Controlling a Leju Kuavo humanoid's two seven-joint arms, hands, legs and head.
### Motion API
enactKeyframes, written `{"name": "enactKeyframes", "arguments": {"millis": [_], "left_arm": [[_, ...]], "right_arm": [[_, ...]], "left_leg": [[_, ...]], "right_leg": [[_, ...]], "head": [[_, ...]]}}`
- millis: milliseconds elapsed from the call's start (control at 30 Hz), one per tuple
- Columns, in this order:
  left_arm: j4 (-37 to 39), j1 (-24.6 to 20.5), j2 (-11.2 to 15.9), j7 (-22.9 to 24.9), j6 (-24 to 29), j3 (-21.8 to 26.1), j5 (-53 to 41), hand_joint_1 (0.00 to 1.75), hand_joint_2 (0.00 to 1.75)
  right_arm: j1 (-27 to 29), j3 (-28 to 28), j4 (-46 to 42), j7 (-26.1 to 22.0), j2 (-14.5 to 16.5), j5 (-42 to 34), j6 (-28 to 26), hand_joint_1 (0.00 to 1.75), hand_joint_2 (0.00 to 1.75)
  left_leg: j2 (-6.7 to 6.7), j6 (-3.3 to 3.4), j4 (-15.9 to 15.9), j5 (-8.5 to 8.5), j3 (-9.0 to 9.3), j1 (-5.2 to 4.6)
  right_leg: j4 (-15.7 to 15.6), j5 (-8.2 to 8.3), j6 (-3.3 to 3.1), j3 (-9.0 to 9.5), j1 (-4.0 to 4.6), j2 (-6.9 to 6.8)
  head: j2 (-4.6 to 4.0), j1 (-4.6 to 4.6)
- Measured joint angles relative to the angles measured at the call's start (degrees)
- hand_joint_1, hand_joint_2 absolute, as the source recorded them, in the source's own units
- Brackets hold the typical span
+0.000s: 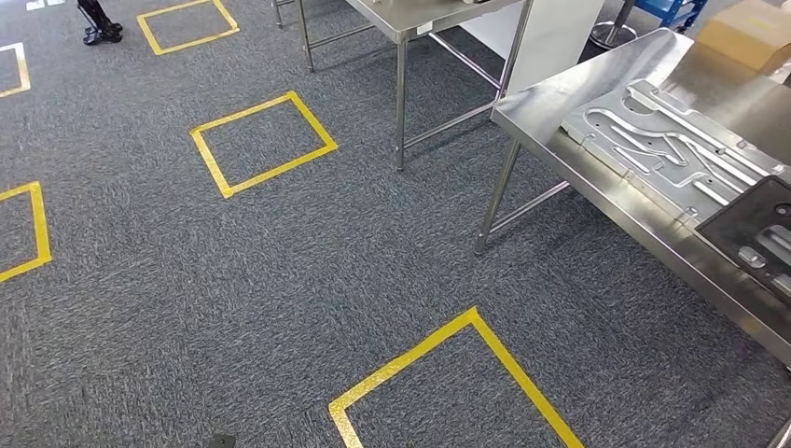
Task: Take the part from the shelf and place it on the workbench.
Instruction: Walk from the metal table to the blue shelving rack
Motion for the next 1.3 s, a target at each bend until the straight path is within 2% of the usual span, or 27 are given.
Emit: {"name": "enactKeyframes", "arguments": {"millis": [33,67,133,167,233,333,400,467,500,533,567,633,700,733,800,833,867,900,967,1000,1033,1067,1133,1167,1200,1233,1300], "left_arm": [[0.0,-0.2,0.0,-0.6,-0.2,0.0,0.2,0.0,0.0],[0.0,-0.4,0.0,-1.1,-0.4,0.0,0.5,0.0,0.0],[0.0,-0.8,-0.1,-2.0,-0.7,0.2,1.1,0.0,0.0],[0.0,-1.0,-0.1,-2.3,-0.8,0.3,1.4,0.0,0.0],[0.0,-1.0,-0.2,-2.3,-0.8,0.7,1.9,0.0,0.0],[0.0,-0.5,-0.4,-1.2,-0.2,1.0,2.1,0.0,0.0],[0.0,-0.3,-0.7,-0.2,0.2,1.0,2.0,0.0,0.0],[0.0,-0.2,-1.0,0.9,0.6,1.0,2.0,0.0,0.0],[0.0,-0.1,-1.2,1.4,0.8,1.0,1.9,0.0,0.0],[0.0,0.0,-1.4,1.9,1.0,1.0,1.9,0.0,0.0],[0.0,0.2,-1.5,2.3,1.2,1.0,1.9,0.0,0.0],[0.0,0.3,-1.8,2.7,1.6,1.0,1.8,0.0,0.0],[0.0,0.2,-2.1,2.9,1.8,1.0,1.8,0.0,0.0],[0.0,0.2,-2.2,2.9,2.0,1.0,1.8,0.0,0.0],[0.0,0.3,-2.5,3.0,2.1,1.0,1.9,0.0,0.0],[0.0,0.3,-2.6,3.0,2.2,1.0,2.0,0.0,0.0],[0.0,0.3,-2.8,3.0,2.2,1.0,2.0,0.0,0.0],[0.0,0.3,-2.9,3.0,2.2,1.0,2.0,0.0,0.0],[0.0,0.2,-3.1,3.0,2.2,1.0,2.0,0.0,0.0],[0.0,0.2,-3.2,3.0,2.2,1.0,1.9,0.0,0.0],[0.0,0.2,-3.2,3.0,2.2,1.0,1.9,0.0,0.0],[0.0,0.2,-3.3,3.0,2.2,1.0,1.8,0.0,0.0],[0.0,0.2,-3.6,3.0,2.2,1.0,1.7,0.0,0.0],[0.0,0.2,-3.7,3.0,2.2,1.0,1.7,0.0,0.0],[0.0,0.1,-3.8,3.0,2.2,1.0,1.7,0.0,0.0],[0.0,0.1,-3.9,2.9,2.2,1.0,1.6,0.0,0.0],[0.0,0.1,-3.9,2.8,2.2,1.0,1.4,0.0,0.0]], "right_arm": [[0.0,-0.2,0.0,0.1,0.0,0.0,0.1,0.0,0.0],[0.0,-0.4,0.0,0.2,0.0,0.0,0.2,0.0,0.0],[0.0,-0.5,0.0,0.1,0.0,0.7,0.4,0.0,0.0],[0.1,-0.5,0.0,-0.2,0.0,1.1,0.5,0.0,0.0],[0.0,-0.5,0.0,-1.5,0.0,2.0,0.5,0.0,0.0],[-0.2,-0.4,0.0,-4.1,0.2,2.8,0.5,0.0,0.0],[-0.2,-0.1,0.0,-5.3,0.4,3.4,0.6,0.0,0.0],[-0.2,0.1,0.0,-5.8,0.4,4.0,0.9,0.0,0.0],[-0.2,0.2,0.0,-5.9,0.4,4.3,1.1,0.0,0.0],[-0.2,0.3,0.0,-6.0,0.4,4.6,1.3,0.0,0.0],[-0.2,0.5,0.0,-5.8,0.4,4.8,1.5,0.0,0.0],[-0.3,0.9,0.0,-5.5,0.3,5.2,1.8,0.0,0.0],[-0.3,1.2,0.0,-5.1,0.3,5.4,1.9,0.0,0.0],[-0.3,1.4,0.0,-5.0,0.3,5.5,1.9,0.0,0.0],[-0.4,1.6,0.0,-4.8,0.3,5.6,1.9,0.0,0.0],[-0.5,1.6,0.0,-4.6,0.3,5.7,1.9,0.0,0.0],[-0.5,1.7,0.0,-4.5,0.2,5.8,1.9,0.0,0.0],[-0.4,1.8,0.0,-4.3,0.2,5.9,1.9,0.0,0.0],[-0.4,1.9,0.1,-4.1,0.2,6.0,1.9,0.0,0.0],[-0.3,1.9,0.1,-4.0,0.1,6.0,1.9,0.0,0.0],[-0.3,1.9,0.1,-4.0,0.1,6.0,1.8,0.0,0.0],[-0.3,1.9,0.1,-4.1,0.1,6.1,1.8,0.0,0.0],[-0.3,1.9,0.1,-4.1,0.0,6.3,1.7,0.0,0.0],[-0.2,2.0,0.1,-4.1,-0.1,6.5,1.7,0.0,0.0],[-0.2,2.1,0.1,-4.1,-0.2,6.7,1.7,0.0,0.0],[-0.3,2.3,0.1,-4.1,-0.2,6.8,1.7,0.0,0.0],[-0.5,2.6,0.1,-4.1,-0.2,7.0,1.7,0.0,0.0]], "left_leg": [[-0.36,0.0,0.1,-0.01,0.02,-0.03],[-0.79,-0.03,0.1,-0.03,0.09,-0.04],[-1.58,-0.23,0.3,-0.16,0.17,-0.1],[-1.89,-0.46,0.4,-0.24,0.11,-0.18],[-2.22,-1.05,0.5,-0.33,-0.06,-0.25],[-2.06,-1.99,1.0,-0.8,-0.28,-0.13],[-0.99,-2.49,5.0,-3.32,-2.02,0.01],[-0.24,-2.94,12.5,-6.97,-5.56,0.33],[-0.1,-3.12,15.4,-7.89,-6.94,0.49],[0.03,-3.22,16.4,-7.76,-7.45,0.59],[0.22,-3.25,15.2,-6.53,-6.82,0.66],[1.45,-3.03,7.6,-2.84,-2.99,0.67],[2.66,-2.44,1.7,-0.97,-0.05,0.36],[2.9,-2.13,0.7,-0.96,0.34,0.19],[2.22,-1.44,0.5,-0.8,0.3,0.12],[1.94,-1.07,0.2,-0.64,0.38,0.19],[1.67,-0.68,0.0,-0.44,0.46,0.28],[1.4,-0.35,-0.2,-0.25,0.53,0.37],[0.84,-0.07,-0.3,-0.18,0.41,0.29],[0.5,-0.03,-0.2,-0.18,0.39,0.22],[0.09,-0.02,-0.2,-0.19,0.43,0.17],[-0.36,-0.05,-0.2,-0.21,0.52,0.14],[-1.3,-0.2,-0.2,-0.3,0.77,0.15],[-1.69,-0.39,0.0,-0.42,0.78,0.05],[-2.01,-0.65,0.1,-0.48,0.7,-0.03],[-2.25,-0.94,0.1,-0.53,0.57,-0.07],[-2.69,-1.64,0.1,-0.53,0.39,-0.07]], "right_leg": [[0.2,0.81,-0.05,-0.27,0.01,0.04],[-1.9,2.65,-0.17,0.6,0.02,0.14],[-9.8,6.77,-0.63,4.17,0.08,1.1],[-12.9,7.96,-0.86,5.56,0.12,1.62],[-15.3,8.35,-1.25,6.51,0.32,2.22],[-15.9,8.7,-2.15,6.76,0.06,1.42],[-16.3,8.84,-2.7,6.97,-0.18,0.62],[-16.3,8.73,-2.94,6.98,-0.03,-0.18],[-16.3,8.68,-2.96,7.0,0.04,-0.56],[-16.2,8.61,-2.96,7.04,0.07,-0.89],[-16.2,8.53,-2.88,7.15,0.08,-1.18],[-16.2,8.28,-2.56,7.52,0.13,-1.7],[-16.1,8.01,-2.0,7.78,0.39,-2.2],[-16.1,7.93,-1.7,7.84,0.52,-2.43],[-16.1,7.79,-1.04,7.96,0.53,-2.82],[-15.8,7.4,-0.71,7.91,0.44,-2.54],[-14.5,6.43,-0.41,7.4,0.34,-1.95],[-12.0,4.82,-0.18,6.27,0.25,-1.2],[-4.4,0.99,0.05,2.54,0.16,-0.07],[-1.0,-0.08,0.11,0.81,0.15,0.04],[0.5,0.02,0.12,-0.09,0.16,0.07],[-0.2,1.31,0.05,0.1,0.16,0.12],[-7.3,5.85,-0.33,3.14,0.16,0.81],[-11.2,7.52,-0.58,4.83,0.2,1.44],[-14.0,8.48,-0.82,5.94,0.24,1.97],[-15.3,8.72,-1.06,6.42,0.32,2.36],[-15.7,8.68,-1.59,6.49,0.36,2.08]], "head": [[0.0,0.0],[0.0,0.0],[0.0,0.0],[0.0,0.0],[0.0,-0.01],[0.0,-0.01],[0.0,-0.02],[0.0,-0.02],[0.0,-0.02],[0.0,-0.02],[0.0,-0.02],[0.0,-0.02],[0.0,-0.01],[0.0,-0.01],[0.0,-0.02],[0.0,-0.01],[0.0,-0.01],[0.0,-0.01],[0.0,0.0],[0.0,0.0],[0.0,0.0],[0.0,0.0],[0.0,0.0],[0.0,0.0],[0.0,0.0],[0.0,0.0],[0.0,0.0]]}}
